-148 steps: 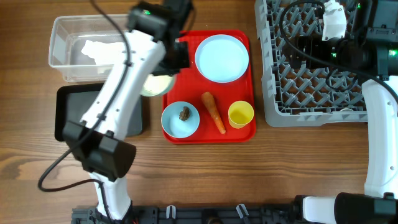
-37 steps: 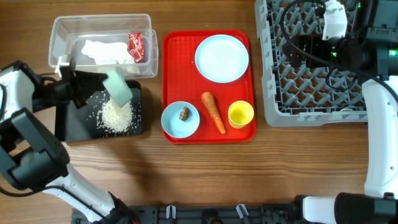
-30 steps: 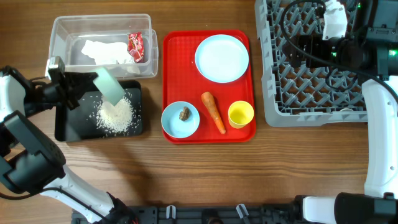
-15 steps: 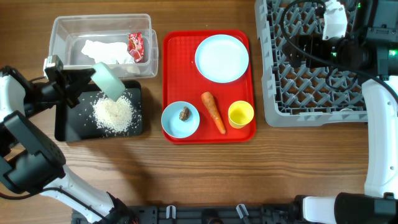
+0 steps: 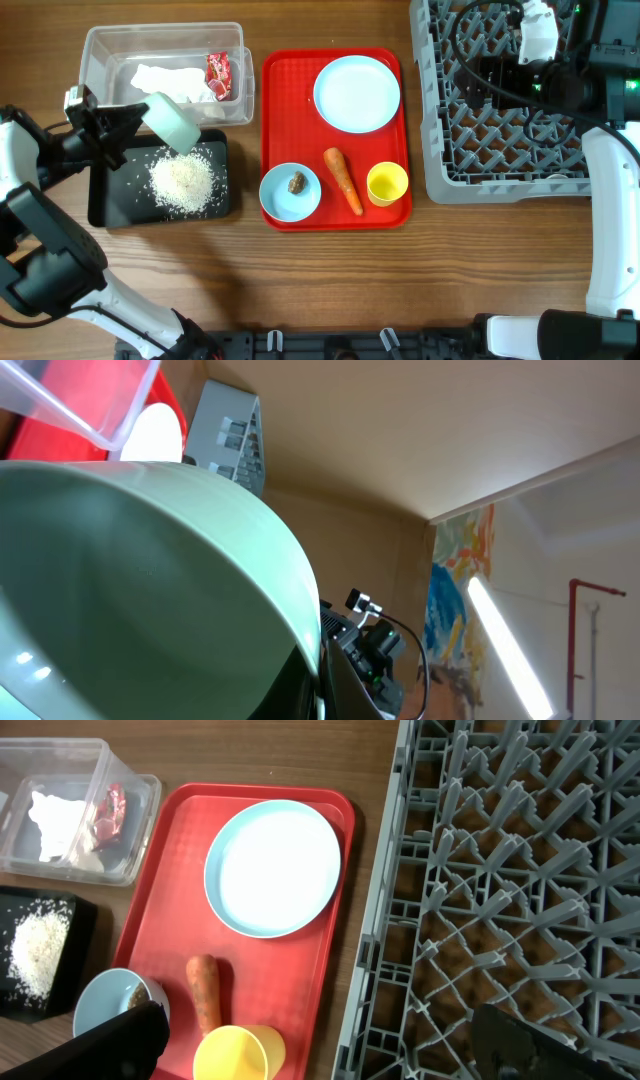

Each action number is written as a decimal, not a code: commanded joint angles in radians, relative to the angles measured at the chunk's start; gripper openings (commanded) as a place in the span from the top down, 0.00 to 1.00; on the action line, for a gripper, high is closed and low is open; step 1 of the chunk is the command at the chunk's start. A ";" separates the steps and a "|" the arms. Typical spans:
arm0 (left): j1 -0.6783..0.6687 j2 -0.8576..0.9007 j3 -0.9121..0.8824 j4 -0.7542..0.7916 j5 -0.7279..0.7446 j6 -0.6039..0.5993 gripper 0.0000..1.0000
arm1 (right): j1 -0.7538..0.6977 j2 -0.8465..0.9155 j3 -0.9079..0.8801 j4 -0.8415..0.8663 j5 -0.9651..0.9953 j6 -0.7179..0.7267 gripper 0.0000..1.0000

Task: Sort waste into correct bins and load items into the dishwasher rack
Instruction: 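Shake the tilted green bowl to pour rice onto the black tray, then carry the empty green bowl back and set it on the red tray, then release the green bowl and grasp the small blue bowl rim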

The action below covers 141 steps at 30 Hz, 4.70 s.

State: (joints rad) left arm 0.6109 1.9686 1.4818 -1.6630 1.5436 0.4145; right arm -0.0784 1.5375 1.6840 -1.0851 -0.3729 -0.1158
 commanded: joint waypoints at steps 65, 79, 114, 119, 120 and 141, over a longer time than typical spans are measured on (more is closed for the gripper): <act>-1.187 0.042 0.082 0.969 -1.758 -0.549 0.94 | -0.001 0.017 0.009 -0.054 0.007 0.011 0.00; -1.170 0.074 0.082 0.965 -1.807 -0.549 0.40 | -0.001 0.017 0.009 -0.076 0.014 0.010 0.00; -1.209 -0.217 0.092 0.721 -1.622 -0.738 0.13 | -0.002 0.017 0.009 -0.075 0.014 0.014 0.00; -1.222 -0.200 0.079 0.693 -1.622 -0.737 0.13 | -0.002 0.017 0.009 -0.072 0.014 0.014 0.00; -1.223 -0.198 0.070 0.688 -1.622 -0.737 0.13 | -0.002 0.017 0.009 -0.072 0.014 0.014 0.00; -1.288 -0.152 -0.097 0.635 -1.486 -0.733 0.28 | -0.002 0.017 0.009 -0.082 0.014 0.014 0.00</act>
State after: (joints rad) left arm -0.6464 1.8160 1.3983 -1.0203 0.0322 -0.3172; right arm -0.0784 1.5383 1.6840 -1.1671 -0.3653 -0.1085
